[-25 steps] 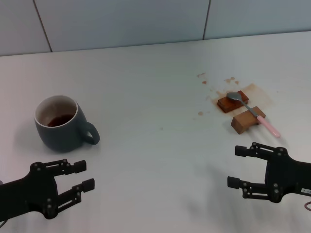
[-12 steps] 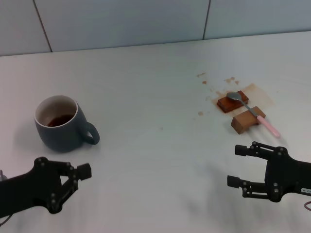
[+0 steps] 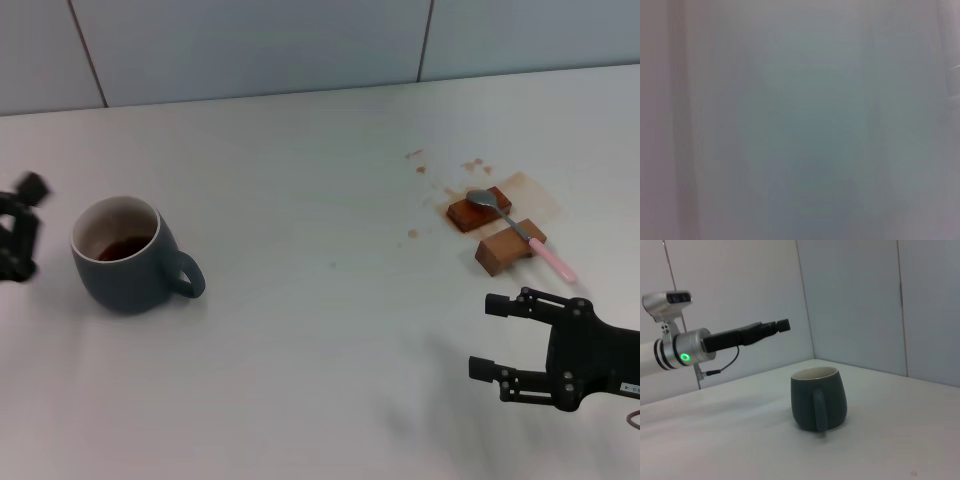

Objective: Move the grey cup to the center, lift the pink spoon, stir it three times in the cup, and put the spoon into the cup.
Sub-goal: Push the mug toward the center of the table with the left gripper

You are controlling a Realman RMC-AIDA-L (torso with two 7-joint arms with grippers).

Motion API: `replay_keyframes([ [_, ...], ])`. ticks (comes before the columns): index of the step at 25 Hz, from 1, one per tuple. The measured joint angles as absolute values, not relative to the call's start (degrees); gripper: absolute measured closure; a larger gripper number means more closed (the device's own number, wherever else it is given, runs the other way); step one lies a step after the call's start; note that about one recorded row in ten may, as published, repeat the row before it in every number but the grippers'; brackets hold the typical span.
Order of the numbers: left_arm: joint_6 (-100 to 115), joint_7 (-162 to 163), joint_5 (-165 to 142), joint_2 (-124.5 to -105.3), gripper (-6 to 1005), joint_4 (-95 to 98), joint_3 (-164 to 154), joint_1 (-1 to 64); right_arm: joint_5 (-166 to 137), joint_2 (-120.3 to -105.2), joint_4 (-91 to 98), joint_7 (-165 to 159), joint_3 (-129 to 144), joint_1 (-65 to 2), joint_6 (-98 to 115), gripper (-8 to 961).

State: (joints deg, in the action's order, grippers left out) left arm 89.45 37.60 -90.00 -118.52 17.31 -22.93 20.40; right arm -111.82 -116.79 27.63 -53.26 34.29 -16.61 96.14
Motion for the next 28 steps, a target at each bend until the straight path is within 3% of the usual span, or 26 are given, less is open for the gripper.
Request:
replay_keyframes([
  [15,70.04,-25.03,-80.45,-119.12,995,-5.75,-10.49,23.32,-111.79,-116.79,27.74,-53.26,33.82,-17.20,96.43,165],
  [28,66.48,-29.69,-81.65,-119.11,992,-12.57,-9.11,26.04,-111.79,-116.79,27.69,-53.25,33.74,-17.17,96.75,169],
])
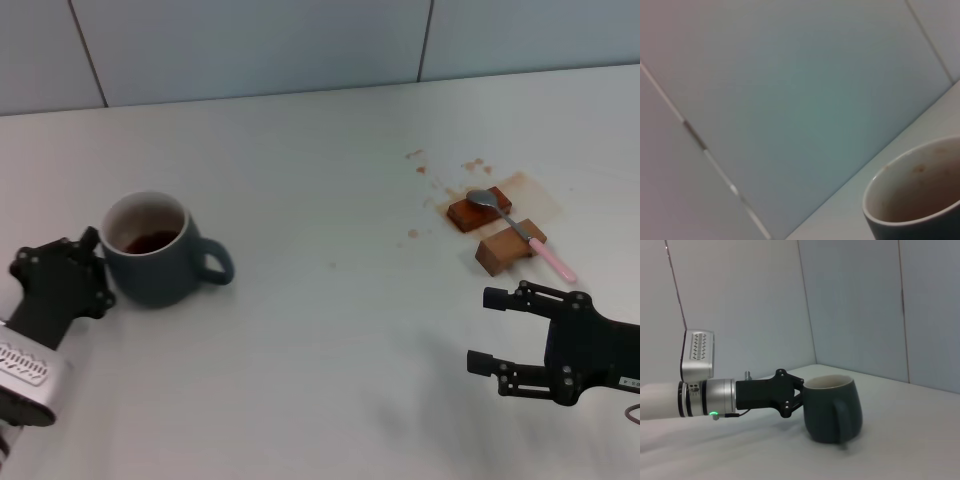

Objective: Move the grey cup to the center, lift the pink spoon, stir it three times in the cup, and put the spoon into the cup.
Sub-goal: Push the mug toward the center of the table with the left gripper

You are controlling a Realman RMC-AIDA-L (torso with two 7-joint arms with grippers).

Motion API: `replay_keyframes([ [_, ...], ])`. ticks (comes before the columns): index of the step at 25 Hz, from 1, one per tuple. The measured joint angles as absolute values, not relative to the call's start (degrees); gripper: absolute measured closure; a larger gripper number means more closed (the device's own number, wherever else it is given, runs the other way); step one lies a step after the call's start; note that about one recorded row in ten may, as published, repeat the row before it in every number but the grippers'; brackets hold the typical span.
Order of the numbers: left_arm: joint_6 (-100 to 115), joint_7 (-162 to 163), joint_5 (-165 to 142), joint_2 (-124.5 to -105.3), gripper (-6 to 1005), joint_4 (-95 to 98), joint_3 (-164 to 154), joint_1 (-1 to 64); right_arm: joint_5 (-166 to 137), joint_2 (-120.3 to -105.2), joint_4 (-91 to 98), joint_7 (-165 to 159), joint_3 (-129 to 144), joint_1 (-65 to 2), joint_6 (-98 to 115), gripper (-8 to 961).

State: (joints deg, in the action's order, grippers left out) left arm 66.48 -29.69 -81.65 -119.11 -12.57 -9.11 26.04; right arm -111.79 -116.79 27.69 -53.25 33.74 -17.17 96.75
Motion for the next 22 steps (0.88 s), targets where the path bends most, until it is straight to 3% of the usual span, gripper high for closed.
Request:
replay_keyframes([
  [22,58.98,-29.81,-86.23,-119.17,985,-28.92,-5.58,35.70,-111.80,-116.79,27.76,-53.20,33.75,-16.78,97.55,175],
])
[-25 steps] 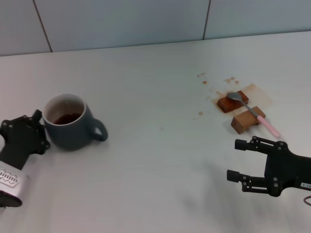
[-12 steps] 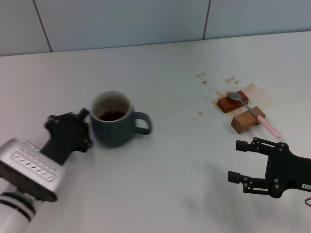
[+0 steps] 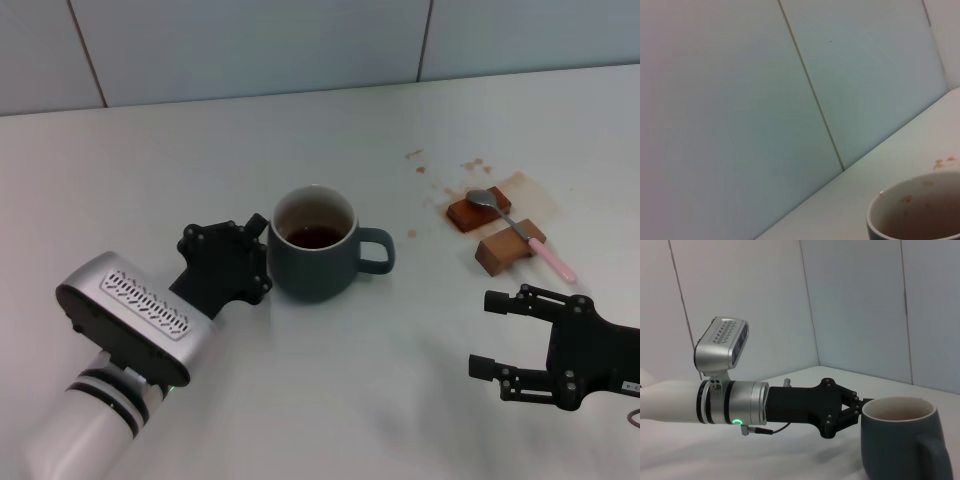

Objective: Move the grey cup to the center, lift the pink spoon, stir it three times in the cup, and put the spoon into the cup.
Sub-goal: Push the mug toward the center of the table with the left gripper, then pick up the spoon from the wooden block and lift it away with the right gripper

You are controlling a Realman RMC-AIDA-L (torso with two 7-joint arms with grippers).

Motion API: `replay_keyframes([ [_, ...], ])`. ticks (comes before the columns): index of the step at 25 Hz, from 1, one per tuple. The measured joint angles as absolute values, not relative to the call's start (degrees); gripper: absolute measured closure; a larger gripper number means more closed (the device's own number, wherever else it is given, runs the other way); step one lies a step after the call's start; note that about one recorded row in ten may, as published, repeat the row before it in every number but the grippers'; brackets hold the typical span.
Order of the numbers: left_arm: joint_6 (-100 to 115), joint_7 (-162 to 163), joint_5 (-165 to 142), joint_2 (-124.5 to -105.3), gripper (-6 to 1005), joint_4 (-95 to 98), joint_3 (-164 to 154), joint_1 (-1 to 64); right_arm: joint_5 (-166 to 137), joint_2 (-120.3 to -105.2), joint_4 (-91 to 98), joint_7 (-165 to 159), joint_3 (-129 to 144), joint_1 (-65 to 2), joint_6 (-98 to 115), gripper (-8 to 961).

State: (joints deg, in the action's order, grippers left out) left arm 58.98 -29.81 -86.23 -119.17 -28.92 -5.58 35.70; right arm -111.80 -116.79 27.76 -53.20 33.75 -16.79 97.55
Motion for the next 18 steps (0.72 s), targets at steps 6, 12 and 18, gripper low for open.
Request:
replay_keyframes([
  [6,58.50,-25.82,-86.21,-119.06,984,-28.30,-2.23,35.01,-111.79,-116.75,27.61,-53.10,33.72,-16.87,97.56,177],
  [12,62.79,-11.11,-86.24,-118.71,982,-14.51,-3.48,32.39,-111.75,-116.77,27.48,-53.08,32.10,-17.26,97.56,178],
  [18,68.50,6.41,-86.27,-118.28,980,1.82,-13.37,29.23,-111.66,-116.79,27.45,-53.08,31.14,-17.69,97.56,180],
])
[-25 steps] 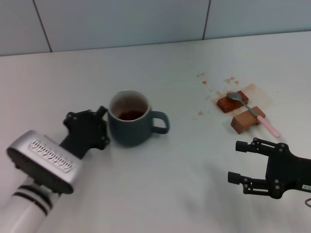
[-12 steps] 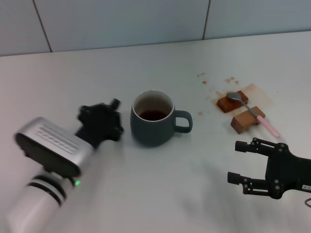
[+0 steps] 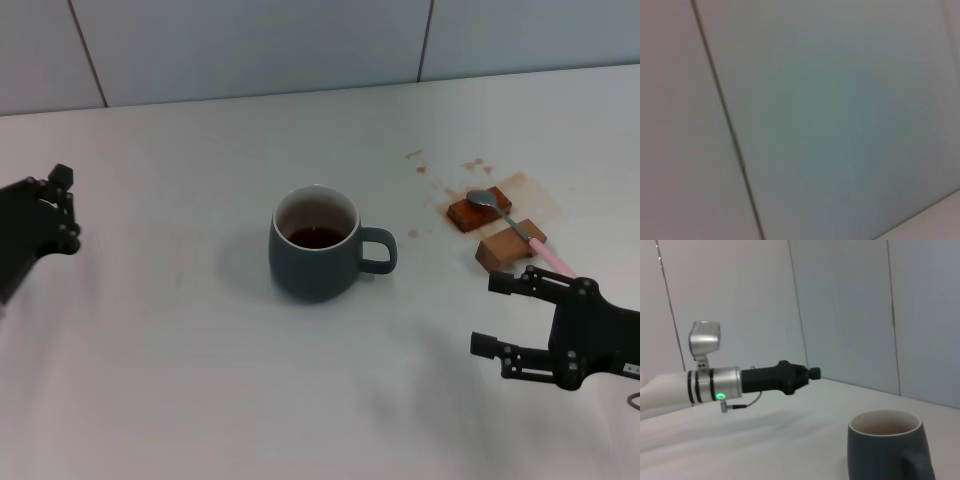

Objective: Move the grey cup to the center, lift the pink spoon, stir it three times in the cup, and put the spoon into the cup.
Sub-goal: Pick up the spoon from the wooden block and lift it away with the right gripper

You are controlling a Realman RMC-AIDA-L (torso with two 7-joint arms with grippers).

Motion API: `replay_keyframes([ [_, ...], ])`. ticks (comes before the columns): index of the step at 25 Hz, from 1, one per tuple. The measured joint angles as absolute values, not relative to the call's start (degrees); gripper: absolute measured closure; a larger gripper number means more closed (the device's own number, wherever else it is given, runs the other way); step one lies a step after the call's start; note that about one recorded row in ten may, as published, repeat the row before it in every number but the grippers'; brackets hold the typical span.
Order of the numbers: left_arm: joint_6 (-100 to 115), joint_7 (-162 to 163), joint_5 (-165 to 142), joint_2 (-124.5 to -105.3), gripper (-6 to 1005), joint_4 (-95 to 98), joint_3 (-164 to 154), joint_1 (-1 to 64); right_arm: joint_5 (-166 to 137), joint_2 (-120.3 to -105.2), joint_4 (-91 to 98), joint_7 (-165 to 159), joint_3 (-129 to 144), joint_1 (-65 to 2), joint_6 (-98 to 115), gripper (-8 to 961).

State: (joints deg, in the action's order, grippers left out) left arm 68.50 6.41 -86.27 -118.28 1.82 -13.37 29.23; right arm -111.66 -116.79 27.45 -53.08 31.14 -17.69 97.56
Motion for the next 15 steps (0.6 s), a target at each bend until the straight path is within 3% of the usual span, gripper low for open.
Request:
replay_keyframes([
  [5,75.70,25.92,-86.28,-117.58,979,16.63,-32.25,24.62,-111.61,-116.79,27.49,-53.08,29.65,-17.89,97.55,182],
  [8,80.88,34.78,-86.31,-116.06,978,21.74,-41.15,21.79,-111.61,-116.79,27.38,-53.08,28.67,-17.93,97.55,182],
  [13,91.56,45.95,-86.33,-111.91,976,23.33,-49.73,20.20,-111.61,-116.79,27.35,-53.08,27.45,-17.75,98.01,184],
  [15,91.56,45.95,-86.33,-111.91,976,23.33,-49.73,20.20,-111.61,-116.80,27.31,-53.07,27.06,-17.63,98.41,184],
])
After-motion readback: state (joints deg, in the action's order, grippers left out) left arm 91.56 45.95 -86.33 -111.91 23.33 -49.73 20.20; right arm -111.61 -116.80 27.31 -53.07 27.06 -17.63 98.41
